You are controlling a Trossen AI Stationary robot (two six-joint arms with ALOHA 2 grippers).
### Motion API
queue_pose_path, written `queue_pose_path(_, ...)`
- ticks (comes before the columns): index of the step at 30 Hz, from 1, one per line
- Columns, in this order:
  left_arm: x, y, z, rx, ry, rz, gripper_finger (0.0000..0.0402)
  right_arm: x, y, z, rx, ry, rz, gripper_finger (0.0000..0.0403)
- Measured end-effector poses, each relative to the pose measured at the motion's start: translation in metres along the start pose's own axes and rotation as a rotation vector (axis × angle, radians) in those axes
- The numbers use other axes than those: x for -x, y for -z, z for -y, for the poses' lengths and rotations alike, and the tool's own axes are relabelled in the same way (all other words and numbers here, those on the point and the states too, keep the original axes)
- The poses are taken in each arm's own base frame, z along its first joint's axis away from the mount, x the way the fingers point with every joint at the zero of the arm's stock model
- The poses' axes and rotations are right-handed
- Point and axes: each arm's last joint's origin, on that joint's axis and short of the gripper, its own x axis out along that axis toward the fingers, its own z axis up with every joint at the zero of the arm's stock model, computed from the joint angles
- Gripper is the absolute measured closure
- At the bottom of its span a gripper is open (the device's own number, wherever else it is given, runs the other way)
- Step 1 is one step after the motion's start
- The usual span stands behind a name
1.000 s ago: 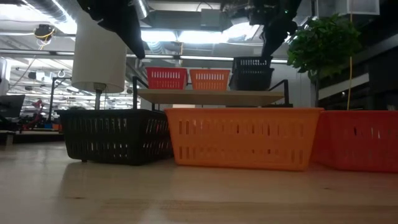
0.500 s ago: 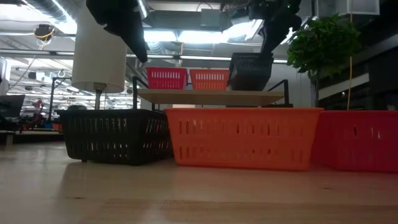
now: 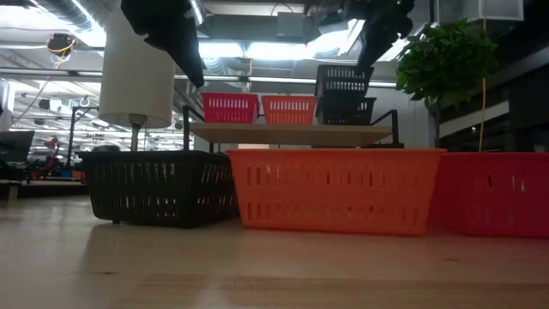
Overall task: Stack baskets on shelf by color
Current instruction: Stack the bottom black basket on the black basket on the shelf
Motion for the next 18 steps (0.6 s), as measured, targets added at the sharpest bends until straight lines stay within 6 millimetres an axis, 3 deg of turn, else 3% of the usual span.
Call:
queue_pose_path(11, 0.0002, 0.0002, 0.0004, -0.002, 0.001, 0.0, 0.039, -0.001, 0.0022, -0.0022, -0.014, -0.023, -0.029, 0.0399)
queue_pose_path(18, 0.0002, 0.0002, 0.0004, -0.002, 0.001, -0.001, 0.039, -0.0016, 0.0016, -0.002, -0.015, -0.038, -0.018, 0.0318)
